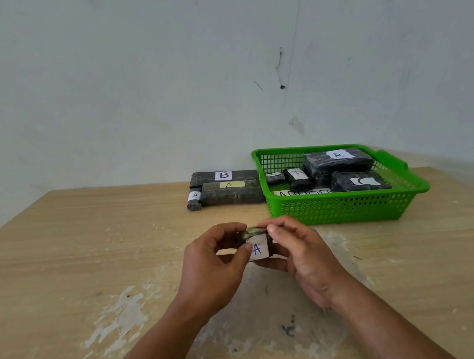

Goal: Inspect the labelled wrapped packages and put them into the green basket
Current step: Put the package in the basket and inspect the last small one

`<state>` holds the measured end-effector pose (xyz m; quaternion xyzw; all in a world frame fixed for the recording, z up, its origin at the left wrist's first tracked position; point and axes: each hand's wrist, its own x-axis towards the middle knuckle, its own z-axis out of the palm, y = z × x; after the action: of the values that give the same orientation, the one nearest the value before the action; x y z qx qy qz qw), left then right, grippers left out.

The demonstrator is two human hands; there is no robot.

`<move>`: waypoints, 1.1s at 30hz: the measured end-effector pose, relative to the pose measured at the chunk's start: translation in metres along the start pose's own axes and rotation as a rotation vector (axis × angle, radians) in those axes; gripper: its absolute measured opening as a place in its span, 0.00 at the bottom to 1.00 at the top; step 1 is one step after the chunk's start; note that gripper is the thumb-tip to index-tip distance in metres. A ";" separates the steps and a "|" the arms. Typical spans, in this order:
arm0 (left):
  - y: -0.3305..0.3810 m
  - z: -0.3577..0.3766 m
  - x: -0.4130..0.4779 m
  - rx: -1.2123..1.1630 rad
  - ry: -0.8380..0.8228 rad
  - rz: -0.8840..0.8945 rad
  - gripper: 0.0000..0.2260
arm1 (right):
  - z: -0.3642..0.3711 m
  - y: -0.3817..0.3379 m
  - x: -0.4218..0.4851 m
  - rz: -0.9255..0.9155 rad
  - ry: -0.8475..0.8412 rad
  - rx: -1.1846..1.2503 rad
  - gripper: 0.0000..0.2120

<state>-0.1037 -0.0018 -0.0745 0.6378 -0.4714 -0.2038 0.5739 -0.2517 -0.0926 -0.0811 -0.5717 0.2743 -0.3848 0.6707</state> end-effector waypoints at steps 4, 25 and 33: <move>-0.001 0.000 0.000 -0.006 -0.004 0.018 0.16 | -0.002 0.000 0.002 -0.005 0.050 -0.036 0.08; 0.004 -0.005 0.001 -0.257 -0.037 -0.067 0.11 | -0.003 -0.001 -0.002 -0.072 -0.032 -0.032 0.17; 0.003 -0.004 0.001 -0.212 -0.039 -0.048 0.10 | -0.005 -0.001 -0.001 -0.078 -0.038 0.037 0.07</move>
<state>-0.1012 0.0001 -0.0705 0.5804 -0.4429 -0.2788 0.6239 -0.2563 -0.0946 -0.0806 -0.5767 0.2320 -0.4050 0.6705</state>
